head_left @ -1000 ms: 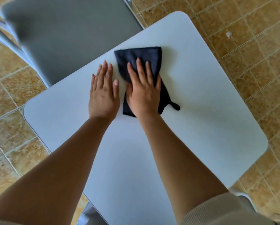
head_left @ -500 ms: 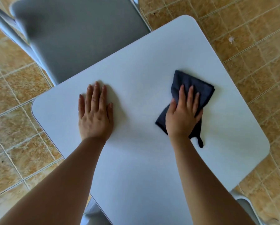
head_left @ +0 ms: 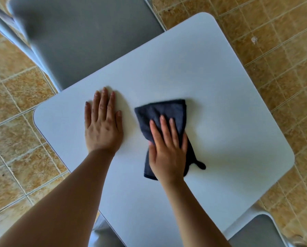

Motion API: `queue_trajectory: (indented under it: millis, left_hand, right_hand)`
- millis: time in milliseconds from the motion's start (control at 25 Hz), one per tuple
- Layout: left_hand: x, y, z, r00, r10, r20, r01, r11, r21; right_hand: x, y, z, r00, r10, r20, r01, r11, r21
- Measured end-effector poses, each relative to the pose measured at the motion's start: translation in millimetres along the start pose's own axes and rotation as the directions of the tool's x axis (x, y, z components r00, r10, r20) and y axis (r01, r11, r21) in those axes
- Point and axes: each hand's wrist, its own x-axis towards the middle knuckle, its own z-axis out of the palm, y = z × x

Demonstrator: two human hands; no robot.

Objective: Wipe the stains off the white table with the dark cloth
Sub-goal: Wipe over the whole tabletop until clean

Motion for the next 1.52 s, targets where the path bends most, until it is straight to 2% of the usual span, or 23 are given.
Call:
queue_trajectory:
  millis: [80, 200, 280, 360, 440, 560, 640, 720, 840, 1000, 1120, 1240, 1400, 1520]
  left_hand:
    - [0.6, 0.0, 0.9, 1.0, 0.001, 0.0, -0.001, 1.0, 0.0]
    - [1.1, -0.3, 2.3, 1.0, 0.005, 0.01, -0.005, 1.0, 0.0]
    - [1.3, -0.9, 2.5, 1.0, 0.008, 0.016, -0.008, 1.0, 0.001]
    - [0.3, -1.3, 2.3, 1.0, 0.012, 0.022, -0.012, 1.0, 0.007]
    - [0.2, -2.0, 2.3, 1.0, 0.016, 0.022, -0.017, 1.0, 0.016]
    - [-1.4, -1.8, 4.3, 1.0, 0.026, 0.005, -0.027, 1.0, 0.016]
    - [-2.5, 0.2, 1.7, 1.0, 0.018, -0.018, -0.018, 1.0, 0.009]
    - [-8.0, 11.2, -1.0, 0.998, 0.021, -0.056, -0.022, 1.0, -0.016]
    - [-25.1, 48.8, 3.3, 0.991, 0.119, -0.062, -0.123, 0.99, -0.072]
    - [-38.6, 74.6, 19.2, 0.979, 0.198, 0.048, -0.195, 0.979, -0.065]
    - [-37.7, 71.2, 21.8, 0.977, 0.207, 0.052, -0.205, 0.978, -0.037]
    - [-37.0, 75.2, 22.1, 0.98, 0.198, 0.008, -0.197, 0.979, -0.046]
    - [-17.0, 85.0, 22.0, 0.963, 0.251, -0.101, -0.258, 0.964, -0.062]
    - [14.3, 107.8, 25.9, 0.969, 0.24, -0.056, -0.244, 0.967, -0.075]
  right_hand:
    - [-14.4, 31.7, -5.7, 0.996, 0.084, -0.008, -0.085, 0.996, -0.041]
    - [13.5, 65.9, -7.1, 0.946, 0.317, -0.065, -0.321, 0.945, -0.059]
    - [51.7, 67.8, -3.1, 0.893, 0.441, -0.095, -0.445, 0.895, -0.023]
    - [86.5, 57.7, 2.5, 0.868, 0.487, -0.1, -0.488, 0.873, 0.012]
    - [107.7, 40.3, 8.7, 0.887, 0.447, -0.118, -0.445, 0.895, 0.042]
    - [91.7, 16.0, 11.9, 0.947, 0.276, -0.165, -0.272, 0.961, 0.044]
    - [50.9, 4.9, 7.6, 0.981, 0.157, -0.114, -0.154, 0.988, 0.035]
    - [1.1, 4.2, 2.4, 0.994, 0.105, -0.036, -0.103, 0.994, 0.044]
    - [-64.1, 20.1, -5.2, 0.992, 0.123, 0.013, -0.123, 0.992, 0.033]
    - [-103.4, 64.2, -17.8, 0.98, 0.197, 0.013, -0.196, 0.979, -0.05]
    - [-78.3, 106.7, -19.6, 0.936, 0.351, -0.031, -0.352, 0.934, -0.067]
    - [-9.9, 130.4, -15.3, 0.884, 0.457, -0.094, -0.462, 0.886, -0.039]
    - [58.3, 102.5, -4.0, 0.91, 0.394, -0.133, -0.398, 0.918, -0.003]
    - [46.2, 70.7, -0.1, 0.956, 0.271, -0.113, -0.271, 0.962, 0.008]
